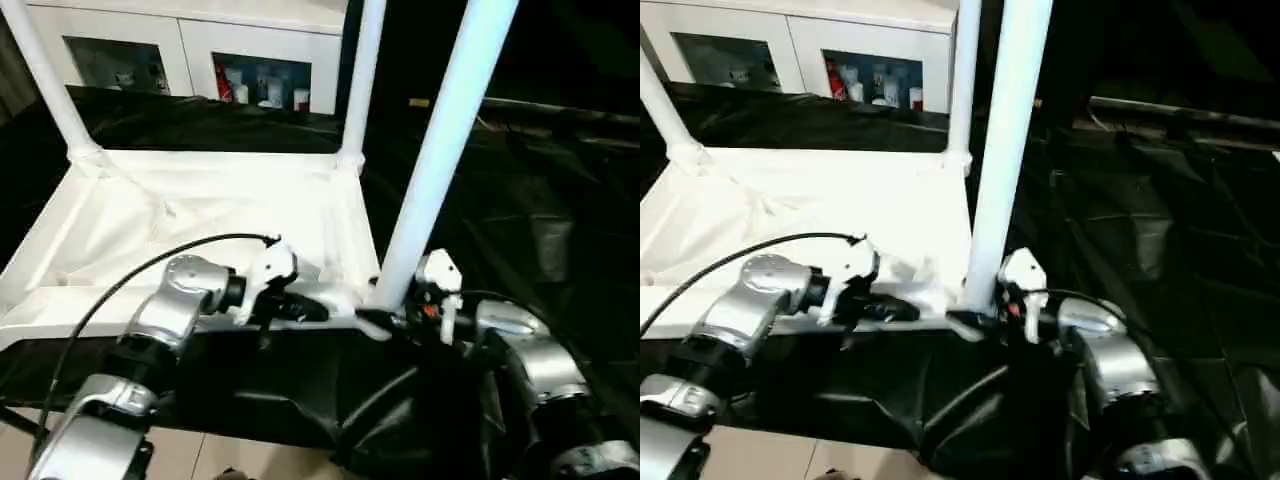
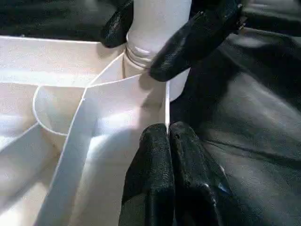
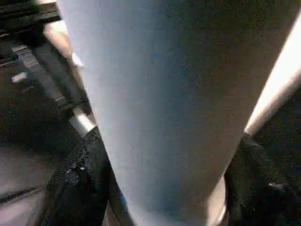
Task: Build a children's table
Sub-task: Rotate leg to tighten
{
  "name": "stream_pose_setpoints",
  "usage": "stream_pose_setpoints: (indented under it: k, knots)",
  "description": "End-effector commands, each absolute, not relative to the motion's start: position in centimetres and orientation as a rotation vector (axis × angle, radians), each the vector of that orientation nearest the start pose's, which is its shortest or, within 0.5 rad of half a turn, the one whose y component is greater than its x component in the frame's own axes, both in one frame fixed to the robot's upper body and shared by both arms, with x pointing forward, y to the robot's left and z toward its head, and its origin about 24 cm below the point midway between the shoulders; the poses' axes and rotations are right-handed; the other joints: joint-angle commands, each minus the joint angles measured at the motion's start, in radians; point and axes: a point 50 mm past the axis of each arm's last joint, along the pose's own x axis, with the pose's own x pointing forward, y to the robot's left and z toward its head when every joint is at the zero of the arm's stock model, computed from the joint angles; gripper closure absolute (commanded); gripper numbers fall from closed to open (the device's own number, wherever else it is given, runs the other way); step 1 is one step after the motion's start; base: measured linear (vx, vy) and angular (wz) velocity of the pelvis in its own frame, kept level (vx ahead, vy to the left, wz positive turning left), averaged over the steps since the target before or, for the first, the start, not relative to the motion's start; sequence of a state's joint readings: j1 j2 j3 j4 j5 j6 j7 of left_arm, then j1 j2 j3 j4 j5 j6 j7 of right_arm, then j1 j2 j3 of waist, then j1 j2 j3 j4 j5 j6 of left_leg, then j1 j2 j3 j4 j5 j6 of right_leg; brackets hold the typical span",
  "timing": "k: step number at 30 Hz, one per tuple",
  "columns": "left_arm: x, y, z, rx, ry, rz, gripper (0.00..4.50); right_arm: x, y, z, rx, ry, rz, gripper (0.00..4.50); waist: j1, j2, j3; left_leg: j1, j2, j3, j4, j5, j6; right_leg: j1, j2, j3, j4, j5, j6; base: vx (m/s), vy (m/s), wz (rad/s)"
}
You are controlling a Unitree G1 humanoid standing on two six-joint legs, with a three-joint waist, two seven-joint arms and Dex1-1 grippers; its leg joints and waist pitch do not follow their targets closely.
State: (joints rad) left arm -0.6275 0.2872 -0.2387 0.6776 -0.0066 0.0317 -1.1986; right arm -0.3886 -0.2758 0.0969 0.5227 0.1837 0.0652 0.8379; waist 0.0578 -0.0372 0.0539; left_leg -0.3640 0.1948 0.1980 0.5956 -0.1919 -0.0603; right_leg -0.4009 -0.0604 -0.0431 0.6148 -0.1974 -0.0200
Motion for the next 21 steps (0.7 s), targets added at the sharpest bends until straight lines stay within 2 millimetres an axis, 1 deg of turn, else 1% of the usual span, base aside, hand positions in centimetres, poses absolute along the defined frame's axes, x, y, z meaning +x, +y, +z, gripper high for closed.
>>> stream_pose_setpoints:
  k: [1, 2, 3, 4, 5, 6, 7, 8, 9, 10, 11, 12, 13, 15, 16, 17, 19, 21]
  knots:
    - [32.6, 10.2, 5.4, 0.332, 0.327, -1.325, 4.50, 30.5, -15.7, 1.2, -0.049, 0.346, 0.737, 1.79, -0.002, 0.003, -0.057, 0.016, 0.042, -0.020, -0.074, -0.194, 0.019, 0.044, -0.080, 0.045, -0.080, -0.205, -0.219, 0.000, 0.000, 0.00]
    - [33.1, 8.8, 5.5, 0.323, 0.304, -1.282, 4.50, 31.1, -15.3, 0.8, -0.017, 0.355, 0.629, 1.80, -0.002, 0.002, -0.059, 0.016, 0.042, -0.021, -0.074, -0.199, 0.011, 0.045, -0.081, 0.046, -0.079, -0.210, -0.214, 0.000, 0.000, 0.00]
    - [33.2, 8.4, 5.5, 0.321, 0.299, -1.270, 4.50, 31.2, -15.2, 0.7, -0.007, 0.359, 0.601, 1.80, -0.005, 0.005, -0.058, 0.017, 0.041, -0.020, -0.075, -0.200, 0.004, 0.042, -0.079, 0.046, -0.080, -0.201, -0.215, 0.000, 0.000, 0.00]
    - [33.3, 7.7, 5.6, 0.314, 0.289, -1.254, 4.50, 31.4, -14.9, 0.6, 0.012, 0.363, 0.555, 1.80, -0.004, 0.004, -0.060, 0.017, 0.040, -0.022, -0.074, -0.201, 0.001, 0.045, -0.080, 0.046, -0.078, -0.195, -0.215, 0.000, 0.000, 0.00]
    - [33.3, 7.7, 5.6, 0.314, 0.289, -1.254, 4.50, 31.4, -14.9, 0.6, 0.012, 0.363, 0.555, 1.80, -0.005, 0.003, -0.060, 0.017, 0.040, -0.021, -0.074, -0.199, 0.002, 0.045, -0.081, 0.046, -0.078, -0.190, -0.215, 0.000, 0.000, 0.00]
    - [33.5, 6.1, 5.5, 0.306, 0.277, -1.237, 4.50, 31.8, -14.0, 0.3, 0.045, 0.381, 0.486, 1.80, -0.001, 0.003, -0.063, 0.016, 0.040, -0.021, -0.072, -0.187, 0.008, 0.048, -0.082, 0.047, -0.076, -0.166, -0.216, 0.000, 0.000, 0.00]
    - [33.5, 5.2, 5.4, 0.305, 0.272, -1.233, 4.50, 32.0, -13.2, 0.2, 0.052, 0.387, 0.473, 1.80, -0.005, 0.006, -0.061, 0.015, 0.037, -0.017, -0.070, -0.181, 0.012, 0.043, -0.078, 0.049, -0.078, -0.144, -0.221, 0.000, 0.000, 0.00]
    - [33.5, 4.7, 5.5, 0.304, 0.267, -1.230, 4.50, 32.0, -12.7, 0.2, 0.046, 0.388, 0.481, 1.80, -0.003, 0.005, -0.063, 0.017, 0.037, -0.019, -0.070, -0.181, 0.009, 0.045, -0.079, 0.048, -0.077, -0.144, -0.223, 0.000, 0.000, 0.00]
    - [33.5, 4.5, 5.5, 0.302, 0.265, -1.232, 4.50, 32.0, -12.1, 0.4, 0.041, 0.373, 0.509, 1.80, -0.002, 0.004, -0.062, 0.013, 0.037, -0.020, -0.071, -0.178, 0.012, 0.049, -0.082, 0.048, -0.077, -0.145, -0.225, 0.000, 0.000, 0.00]
    - [33.6, 4.3, 5.5, 0.303, 0.263, -1.231, 4.50, 31.9, -11.5, 0.6, 0.043, 0.355, 0.532, 1.80, 0.000, 0.003, -0.062, 0.013, 0.039, -0.021, -0.071, -0.183, 0.018, 0.049, -0.085, 0.048, -0.078, -0.146, -0.224, 0.000, 0.000, 0.00]
    - [33.6, 4.2, 5.5, 0.309, 0.262, -1.229, 4.50, 31.9, -11.2, 0.8, 0.055, 0.337, 0.549, 1.80, -0.001, 0.008, -0.060, 0.010, 0.037, -0.022, -0.072, -0.186, 0.016, 0.051, -0.084, 0.048, -0.079, -0.150, -0.219, 0.000, 0.000, 0.00]
    - [33.7, 4.2, 5.5, 0.316, 0.262, -1.227, 4.50, 31.9, -10.9, 1.0, 0.068, 0.319, 0.563, 1.45, -0.004, 0.004, -0.063, 0.010, 0.037, -0.022, -0.071, -0.190, 0.021, 0.054, -0.083, 0.048, -0.078, -0.146, -0.214, 0.000, 0.000, 0.00]
    - [33.7, 4.4, 5.5, 0.327, 0.261, -1.229, 4.50, 31.9, -10.7, 1.3, 0.073, 0.305, 0.594, 1.11, -0.007, 0.004, -0.064, 0.008, 0.037, -0.022, -0.071, -0.177, 0.030, 0.055, -0.083, 0.048, -0.077, -0.124, -0.216, 0.000, 0.000, 0.00]
    - [33.9, 4.7, 5.6, 0.340, 0.260, -1.225, 4.50, 31.8, -10.6, 1.6, 0.067, 0.292, 0.629, 1.09, -0.011, 0.002, -0.067, 0.006, 0.037, -0.023, -0.069, -0.155, 0.046, 0.059, -0.082, 0.047, -0.072, -0.079, -0.226, 0.000, 0.000, 0.00]
    - [33.9, 4.9, 5.6, 0.344, 0.258, -1.228, 4.50, 31.7, -10.7, 1.7, 0.060, 0.284, 0.645, 0.84, -0.012, 0.003, -0.068, 0.006, 0.038, -0.022, -0.067, -0.133, 0.057, 0.059, -0.081, 0.047, -0.068, -0.040, -0.234, 0.000, 0.000, 0.00]
    - [34.0, 5.2, 5.7, 0.346, 0.250, -1.221, 4.50, 31.7, -11.0, 2.0, 0.058, 0.274, 0.663, 0.73, -0.011, 0.003, -0.070, 0.006, 0.038, -0.022, -0.067, -0.123, 0.063, 0.060, -0.082, 0.046, -0.065, -0.020, -0.240, 0.000, 0.000, 0.00]
    - [34.2, 5.5, 6.1, 0.332, 0.235, -1.209, 4.50, 31.6, -11.7, 2.4, 0.053, 0.259, 0.693, 0.73, -0.011, 0.003, -0.070, 0.008, 0.040, -0.020, -0.063, -0.102, 0.087, 0.059, -0.081, 0.045, -0.060, 0.033, -0.265, 0.000, 0.000, 0.00]
    - [34.3, 5.7, 6.3, 0.316, 0.232, -1.208, 4.50, 31.5, -12.0, 2.5, 0.044, 0.254, 0.699, 0.73, -0.008, 0.005, -0.069, 0.009, 0.042, -0.019, -0.064, -0.100, 0.093, 0.058, -0.081, 0.044, -0.059, 0.046, -0.276, 0.000, 0.000, 0.00]
